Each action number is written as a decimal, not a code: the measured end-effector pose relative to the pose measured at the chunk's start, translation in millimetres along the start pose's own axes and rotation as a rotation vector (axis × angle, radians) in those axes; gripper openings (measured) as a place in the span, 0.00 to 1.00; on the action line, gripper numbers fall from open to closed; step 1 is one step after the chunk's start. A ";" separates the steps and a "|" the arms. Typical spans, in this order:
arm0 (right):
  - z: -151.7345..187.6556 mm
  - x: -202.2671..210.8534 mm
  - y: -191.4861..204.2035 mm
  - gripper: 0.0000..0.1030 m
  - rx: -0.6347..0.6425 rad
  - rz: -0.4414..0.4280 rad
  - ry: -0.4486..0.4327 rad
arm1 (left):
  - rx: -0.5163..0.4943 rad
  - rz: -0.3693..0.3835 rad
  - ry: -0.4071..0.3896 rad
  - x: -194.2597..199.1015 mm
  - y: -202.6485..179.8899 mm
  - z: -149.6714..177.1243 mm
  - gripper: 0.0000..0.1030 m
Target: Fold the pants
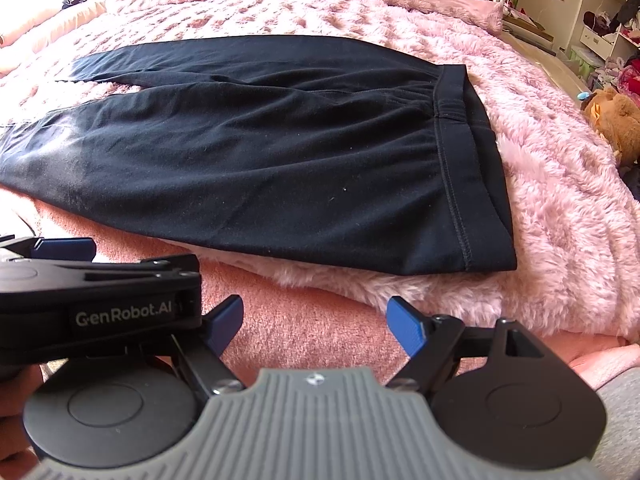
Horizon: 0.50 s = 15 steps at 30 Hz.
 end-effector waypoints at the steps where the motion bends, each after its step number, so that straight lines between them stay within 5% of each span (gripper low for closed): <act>1: 0.0 -0.4 -0.3 0.73 -0.001 0.000 0.001 | 0.002 -0.001 0.002 -0.2 0.3 0.2 1.00; 15: -0.1 -3.9 -1.5 0.73 0.015 0.018 0.011 | 0.024 -0.001 0.029 -4.5 1.9 1.9 1.00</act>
Point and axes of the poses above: each gripper's, at about its wrist camera, not at the fingertips, and x roughly against the way its jaws point, y to its left, z to its underside, the point moved 4 cm from there along -x, roughly the way its jaws point, and after that the axes turned 6 degrees about z, right-handed, at the moved point
